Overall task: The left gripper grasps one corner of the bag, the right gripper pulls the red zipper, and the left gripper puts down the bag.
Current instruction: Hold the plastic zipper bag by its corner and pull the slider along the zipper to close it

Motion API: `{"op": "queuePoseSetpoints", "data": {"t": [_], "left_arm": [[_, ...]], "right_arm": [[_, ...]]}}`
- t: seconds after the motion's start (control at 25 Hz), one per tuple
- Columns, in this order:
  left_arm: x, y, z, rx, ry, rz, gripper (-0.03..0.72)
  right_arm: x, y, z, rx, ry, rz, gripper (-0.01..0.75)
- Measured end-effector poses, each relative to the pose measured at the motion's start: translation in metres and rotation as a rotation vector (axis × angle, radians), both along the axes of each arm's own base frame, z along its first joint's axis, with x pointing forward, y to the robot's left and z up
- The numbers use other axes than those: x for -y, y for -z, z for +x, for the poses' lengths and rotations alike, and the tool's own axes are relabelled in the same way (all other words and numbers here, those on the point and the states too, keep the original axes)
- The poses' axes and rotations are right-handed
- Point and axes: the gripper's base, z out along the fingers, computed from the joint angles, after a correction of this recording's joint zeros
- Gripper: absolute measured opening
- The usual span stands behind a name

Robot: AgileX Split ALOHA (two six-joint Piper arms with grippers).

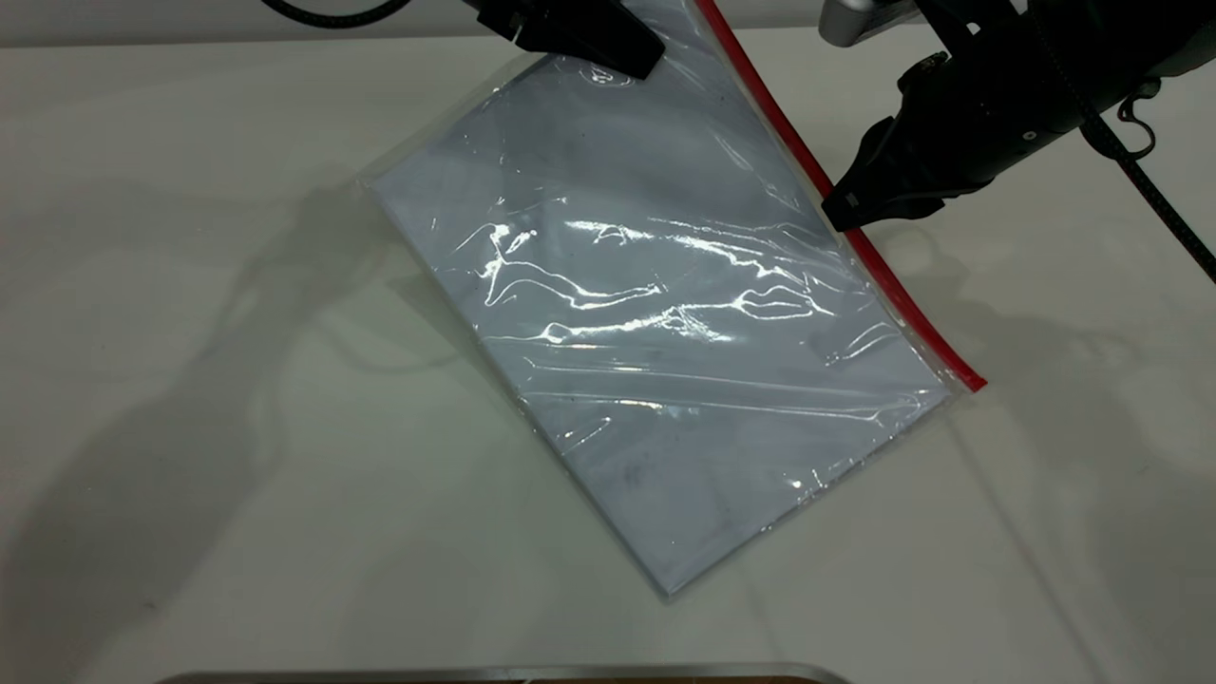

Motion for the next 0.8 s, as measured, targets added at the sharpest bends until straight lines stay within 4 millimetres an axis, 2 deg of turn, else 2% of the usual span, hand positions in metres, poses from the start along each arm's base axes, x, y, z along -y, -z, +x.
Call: {"op": "queuePoseSetpoints", "data": {"t": [0.48, 0.8], "left_arm": [[-0.015, -0.001, 0.006, -0.016, -0.033, -0.007, 0.053], [-0.029, -0.001, 0.01, -0.025, -0.054, -0.006, 0.053]], "right_arm": [[0.003, 0.002, 0.0, 0.002, 0.015, -0.03, 0.084], [0.014, 0.015, -0.019, -0.051, 0.048, -0.11, 0.085]]}}
